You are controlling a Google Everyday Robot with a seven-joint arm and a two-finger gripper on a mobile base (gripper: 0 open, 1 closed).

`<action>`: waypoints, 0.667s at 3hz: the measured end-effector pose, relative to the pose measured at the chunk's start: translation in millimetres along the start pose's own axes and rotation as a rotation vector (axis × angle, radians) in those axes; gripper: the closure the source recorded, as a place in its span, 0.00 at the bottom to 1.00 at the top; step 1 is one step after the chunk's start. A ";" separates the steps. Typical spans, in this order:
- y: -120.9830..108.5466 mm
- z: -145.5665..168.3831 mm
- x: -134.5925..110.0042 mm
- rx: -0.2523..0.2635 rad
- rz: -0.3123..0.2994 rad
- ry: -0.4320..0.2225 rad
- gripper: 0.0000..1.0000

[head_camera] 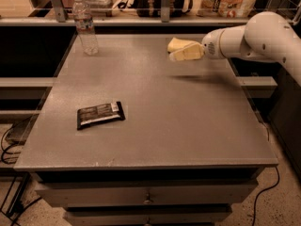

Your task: Move sponge near rxbar chocolate

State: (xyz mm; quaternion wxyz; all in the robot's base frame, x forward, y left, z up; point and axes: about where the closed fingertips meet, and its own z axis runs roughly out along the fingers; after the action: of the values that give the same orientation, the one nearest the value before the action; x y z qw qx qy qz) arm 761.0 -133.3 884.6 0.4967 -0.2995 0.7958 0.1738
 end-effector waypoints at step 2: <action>-46.1 35.5 -9.9 0.025 0.045 -0.070 0.00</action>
Offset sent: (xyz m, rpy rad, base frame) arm 0.0903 -0.0251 -0.0093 0.1047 -0.0482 -0.0637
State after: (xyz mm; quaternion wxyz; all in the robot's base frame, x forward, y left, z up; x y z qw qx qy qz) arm 818.5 -144.9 878.6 0.5242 -0.2690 0.7865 0.1851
